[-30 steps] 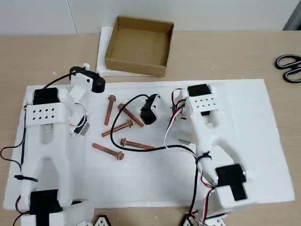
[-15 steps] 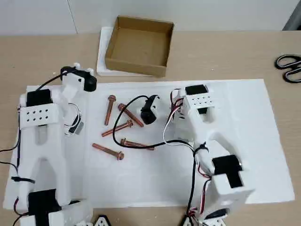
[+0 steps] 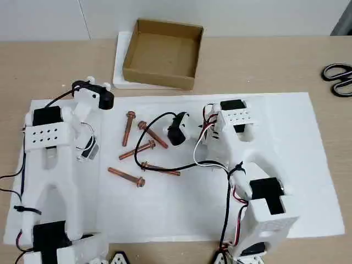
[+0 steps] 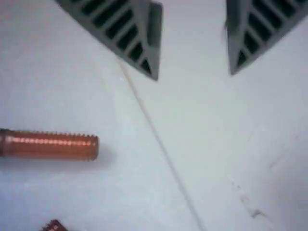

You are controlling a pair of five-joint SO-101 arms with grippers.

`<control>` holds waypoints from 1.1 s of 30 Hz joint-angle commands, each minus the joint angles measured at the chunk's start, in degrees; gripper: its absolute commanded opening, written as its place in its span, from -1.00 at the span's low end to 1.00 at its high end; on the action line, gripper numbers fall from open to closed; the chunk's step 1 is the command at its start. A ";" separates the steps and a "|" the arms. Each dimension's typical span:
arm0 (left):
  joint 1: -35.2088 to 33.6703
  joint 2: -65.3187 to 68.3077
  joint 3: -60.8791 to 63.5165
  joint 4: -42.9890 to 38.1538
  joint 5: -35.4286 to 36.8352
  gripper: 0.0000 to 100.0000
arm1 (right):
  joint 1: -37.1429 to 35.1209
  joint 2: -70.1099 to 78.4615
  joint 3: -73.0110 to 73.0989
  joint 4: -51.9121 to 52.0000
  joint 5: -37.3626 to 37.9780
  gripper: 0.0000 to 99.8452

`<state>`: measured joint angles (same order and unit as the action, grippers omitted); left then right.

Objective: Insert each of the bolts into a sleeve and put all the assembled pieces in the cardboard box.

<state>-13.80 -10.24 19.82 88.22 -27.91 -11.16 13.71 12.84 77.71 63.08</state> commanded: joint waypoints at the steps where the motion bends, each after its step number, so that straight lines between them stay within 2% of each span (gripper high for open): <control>1: 0.00 -0.26 -0.31 -0.70 0.26 -0.81 | 1.98 0.48 0.70 0.13 0.26 -0.73; 9: -0.18 -0.26 -0.31 -0.53 0.35 -0.81 | 2.86 0.57 0.70 0.22 1.32 -0.73; 18: 0.00 -0.26 -0.22 -0.53 0.35 -0.81 | 2.07 0.75 0.70 0.22 1.23 -0.83; 22: 0.00 -0.26 -0.22 -0.53 0.35 -0.81 | 1.89 0.75 0.70 0.22 1.23 -0.99; 25: 0.09 -0.26 -0.22 -0.44 0.35 -0.81 | 1.98 0.13 0.44 0.31 1.23 -0.98; 28: 0.09 -0.26 -0.22 -0.44 0.97 -0.81 | 2.24 0.04 -1.32 0.66 -1.41 -0.99; 33: 0.09 -0.79 -0.66 -0.70 5.71 -0.83 | 2.33 -3.38 -10.73 9.01 -7.82 -0.98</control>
<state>-13.80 -10.24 19.82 88.22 -24.22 -9.58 14.42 7.56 82.55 58.95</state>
